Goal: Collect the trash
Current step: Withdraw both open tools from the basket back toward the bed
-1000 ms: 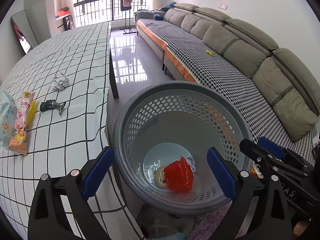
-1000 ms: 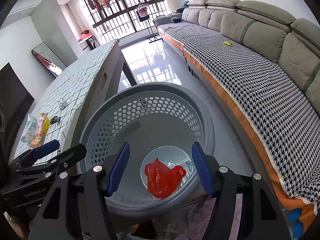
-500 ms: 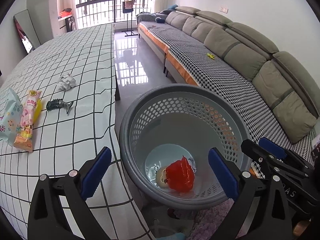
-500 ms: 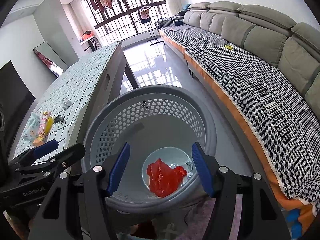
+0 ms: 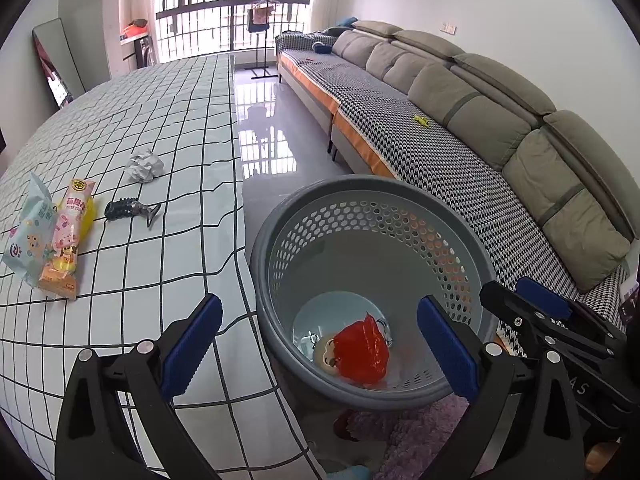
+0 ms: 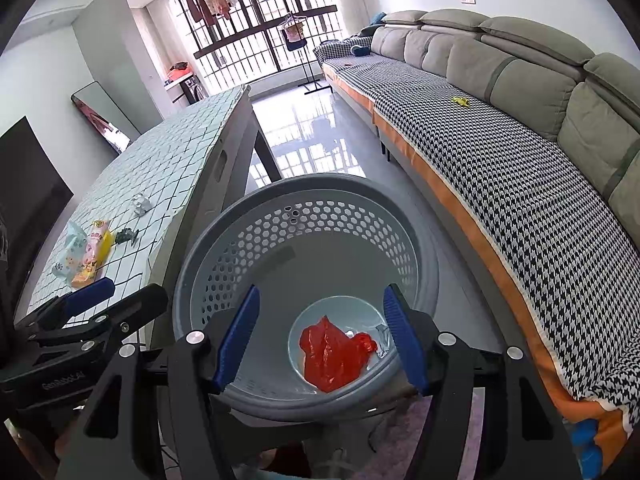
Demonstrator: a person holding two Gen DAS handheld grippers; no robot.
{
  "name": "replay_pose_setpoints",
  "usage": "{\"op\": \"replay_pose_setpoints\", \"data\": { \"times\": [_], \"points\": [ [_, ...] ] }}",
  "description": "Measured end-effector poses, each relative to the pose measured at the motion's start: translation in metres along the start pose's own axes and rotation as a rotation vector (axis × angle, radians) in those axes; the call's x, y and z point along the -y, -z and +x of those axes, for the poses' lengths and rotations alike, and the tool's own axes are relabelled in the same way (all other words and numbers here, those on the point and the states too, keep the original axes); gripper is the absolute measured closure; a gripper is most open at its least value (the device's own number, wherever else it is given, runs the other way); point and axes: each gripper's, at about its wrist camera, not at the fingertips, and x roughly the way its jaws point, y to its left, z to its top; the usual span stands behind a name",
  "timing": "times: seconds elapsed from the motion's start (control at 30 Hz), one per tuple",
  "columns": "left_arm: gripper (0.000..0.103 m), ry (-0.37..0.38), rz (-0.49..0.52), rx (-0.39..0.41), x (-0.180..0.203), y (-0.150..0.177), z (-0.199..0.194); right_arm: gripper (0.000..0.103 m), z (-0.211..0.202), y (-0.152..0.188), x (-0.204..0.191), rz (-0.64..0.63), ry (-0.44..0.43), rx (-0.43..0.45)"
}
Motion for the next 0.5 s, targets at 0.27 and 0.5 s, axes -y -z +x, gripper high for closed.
{"op": "replay_pose_setpoints", "data": {
  "times": [0.27,0.5],
  "points": [
    [0.007,-0.009,-0.013,0.006,-0.01,0.003,-0.008,0.041,-0.002,0.002,-0.009,-0.018,-0.009,0.002],
    [0.007,-0.026,-0.033,0.027,-0.02,0.005,-0.018,0.041,-0.003,0.003,-0.019,-0.04,-0.021,0.003]
  ]
}}
